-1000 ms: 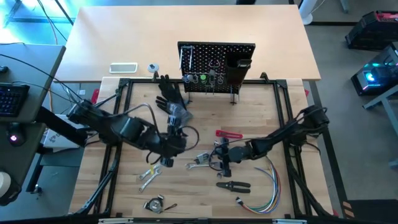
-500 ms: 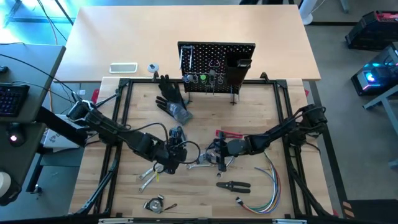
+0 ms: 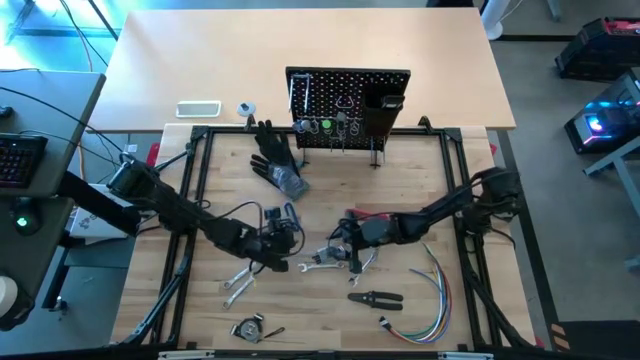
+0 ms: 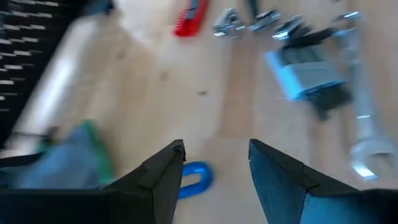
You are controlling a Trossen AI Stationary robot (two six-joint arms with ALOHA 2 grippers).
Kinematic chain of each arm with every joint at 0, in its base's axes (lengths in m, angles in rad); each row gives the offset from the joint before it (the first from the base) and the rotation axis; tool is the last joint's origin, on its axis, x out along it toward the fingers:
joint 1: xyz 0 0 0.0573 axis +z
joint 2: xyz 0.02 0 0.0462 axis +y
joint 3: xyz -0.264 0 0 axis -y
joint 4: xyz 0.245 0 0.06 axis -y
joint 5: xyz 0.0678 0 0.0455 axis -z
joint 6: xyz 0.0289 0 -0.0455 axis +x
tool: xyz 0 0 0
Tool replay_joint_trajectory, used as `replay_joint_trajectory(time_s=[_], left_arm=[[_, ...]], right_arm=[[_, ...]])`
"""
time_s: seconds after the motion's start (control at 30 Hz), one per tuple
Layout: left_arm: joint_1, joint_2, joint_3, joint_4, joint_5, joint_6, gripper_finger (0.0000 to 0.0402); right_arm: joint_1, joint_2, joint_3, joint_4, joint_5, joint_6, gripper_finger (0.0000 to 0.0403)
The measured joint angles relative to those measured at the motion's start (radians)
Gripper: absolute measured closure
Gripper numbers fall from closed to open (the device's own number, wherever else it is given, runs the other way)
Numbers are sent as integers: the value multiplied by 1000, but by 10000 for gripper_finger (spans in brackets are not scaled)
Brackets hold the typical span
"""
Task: Hang tools onto peg board
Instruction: Put the hex allen key set into the black bin on the pegboard
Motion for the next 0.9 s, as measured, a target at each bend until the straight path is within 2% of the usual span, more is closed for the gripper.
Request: replay_joint_trajectory(time_s=[0.17,0.33,0.47,0.73,0.9], left_arm=[[22,0,-117,276,212,-1,227],[45,0,-177,419,396,-19,227],[54,0,-195,430,410,-43,227],[56,0,-199,462,401,-33,227],[56,0,-199,473,371,-33,227]], right_arm=[[-17,112,77,-4,-93,-18,171],[-16,202,177,-124,-135,-83,171],[-22,225,228,-253,-119,-96,171],[-31,267,225,-278,-97,-99,174],[-13,283,225,-258,-46,-80,213]])
